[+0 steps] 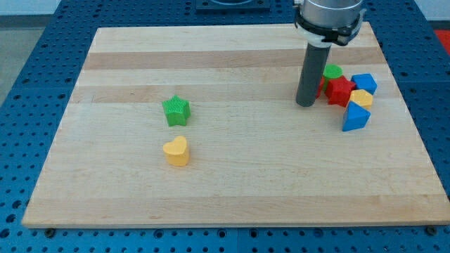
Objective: Push yellow heart towards center
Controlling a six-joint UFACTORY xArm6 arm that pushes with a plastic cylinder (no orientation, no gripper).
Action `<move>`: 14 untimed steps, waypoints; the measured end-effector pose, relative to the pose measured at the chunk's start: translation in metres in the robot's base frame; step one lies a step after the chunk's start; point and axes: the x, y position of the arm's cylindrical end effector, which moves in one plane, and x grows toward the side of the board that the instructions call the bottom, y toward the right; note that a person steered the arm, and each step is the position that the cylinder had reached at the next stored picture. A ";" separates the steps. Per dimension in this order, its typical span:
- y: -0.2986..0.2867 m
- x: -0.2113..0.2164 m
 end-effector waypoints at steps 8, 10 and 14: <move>-0.268 0.110; -0.220 0.110; -0.115 0.103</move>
